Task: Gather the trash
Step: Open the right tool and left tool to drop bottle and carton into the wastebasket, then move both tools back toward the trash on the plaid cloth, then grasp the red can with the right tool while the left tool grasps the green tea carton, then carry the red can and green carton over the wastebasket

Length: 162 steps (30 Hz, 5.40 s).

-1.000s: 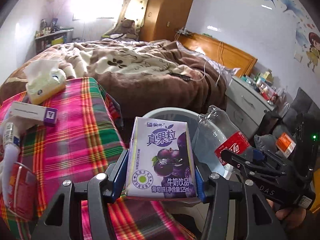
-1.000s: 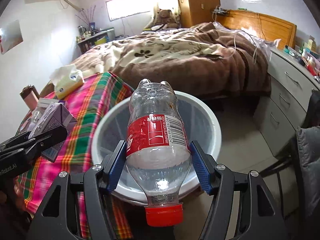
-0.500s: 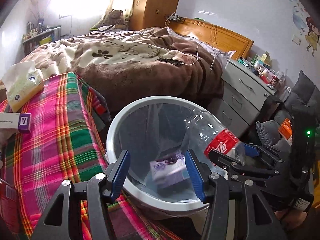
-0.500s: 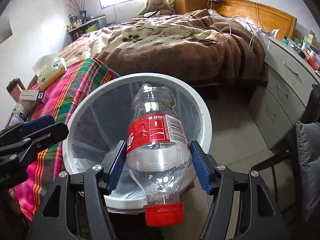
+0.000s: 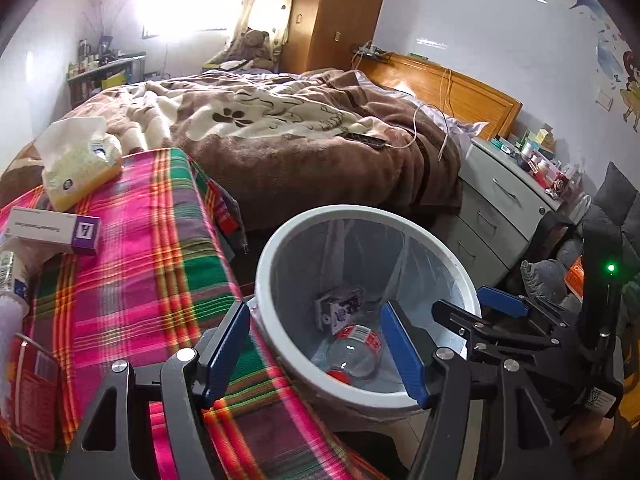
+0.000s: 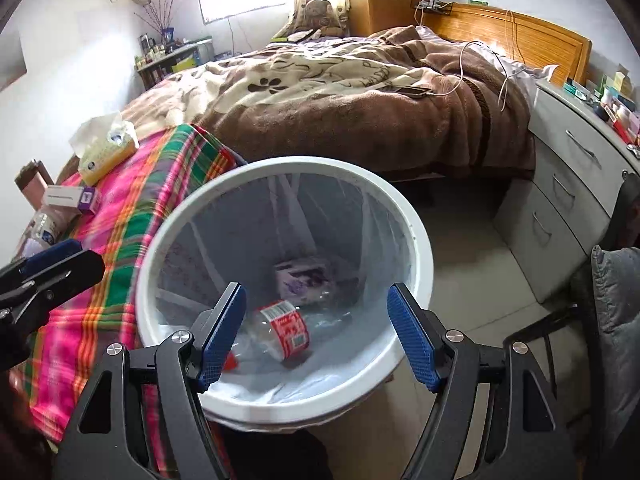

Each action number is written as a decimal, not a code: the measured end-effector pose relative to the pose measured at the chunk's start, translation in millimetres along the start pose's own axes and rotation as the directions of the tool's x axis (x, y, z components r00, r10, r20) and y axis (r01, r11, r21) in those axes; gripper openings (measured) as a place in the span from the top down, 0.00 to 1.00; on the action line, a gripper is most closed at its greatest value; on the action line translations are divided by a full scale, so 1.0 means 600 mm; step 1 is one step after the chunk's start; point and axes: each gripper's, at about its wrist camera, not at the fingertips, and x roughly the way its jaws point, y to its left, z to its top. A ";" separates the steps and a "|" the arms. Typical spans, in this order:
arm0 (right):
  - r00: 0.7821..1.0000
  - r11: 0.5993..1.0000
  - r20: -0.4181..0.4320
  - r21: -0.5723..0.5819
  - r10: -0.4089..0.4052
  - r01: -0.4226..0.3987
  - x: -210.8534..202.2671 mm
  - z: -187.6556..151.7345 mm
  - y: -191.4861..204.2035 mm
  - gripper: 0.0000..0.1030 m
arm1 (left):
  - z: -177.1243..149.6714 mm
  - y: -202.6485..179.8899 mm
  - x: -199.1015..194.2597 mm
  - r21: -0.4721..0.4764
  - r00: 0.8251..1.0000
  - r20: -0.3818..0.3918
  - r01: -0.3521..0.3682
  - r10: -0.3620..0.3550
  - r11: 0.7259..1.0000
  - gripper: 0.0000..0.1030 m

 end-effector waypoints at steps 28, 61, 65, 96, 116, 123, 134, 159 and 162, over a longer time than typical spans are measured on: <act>0.953 0.954 0.081 -0.099 0.292 -0.284 -0.029 -0.032 0.249 0.28 | -0.121 0.279 -0.245 -0.228 0.930 0.155 -0.295 0.334 0.928 0.31; 0.916 0.911 -0.157 -0.130 0.370 -0.391 0.062 -0.041 0.491 0.28 | -0.180 0.582 -0.267 -0.555 0.908 -0.030 -0.363 0.418 0.748 0.31; 0.911 0.907 -0.177 -0.141 0.372 -0.397 0.064 -0.047 0.498 0.28 | -0.177 0.591 -0.245 -0.567 0.915 -0.060 -0.361 0.400 0.741 0.31; 0.942 0.879 -0.147 -0.340 0.302 -0.335 0.056 -0.065 0.494 0.43 | -0.207 0.650 -0.264 -0.612 0.841 -0.136 -0.487 0.523 0.623 0.31; 0.934 0.892 -0.106 -0.278 0.340 -0.356 0.044 -0.067 0.457 0.47 | -0.210 0.595 -0.283 -0.559 0.840 -0.085 -0.485 0.536 0.673 0.68; 0.935 0.902 -0.072 -0.247 0.347 -0.354 0.030 -0.064 0.425 0.47 | -0.202 0.539 -0.295 -0.524 0.854 -0.035 -0.458 0.520 0.718 0.68; 0.937 0.916 -0.009 -0.207 0.350 -0.344 -0.006 -0.048 0.362 0.47 | -0.162 0.425 -0.286 -0.421 0.887 0.056 -0.395 0.458 0.817 0.68; 0.966 0.976 0.142 -0.064 0.215 -0.208 -0.062 -0.012 0.170 0.47 | -0.065 0.178 -0.210 -0.153 0.952 0.170 -0.230 0.255 0.961 0.68; 0.970 0.981 0.149 -0.043 0.194 -0.190 -0.062 -0.008 0.147 0.47 | -0.053 0.151 -0.194 -0.128 0.959 0.171 -0.207 0.228 0.970 0.68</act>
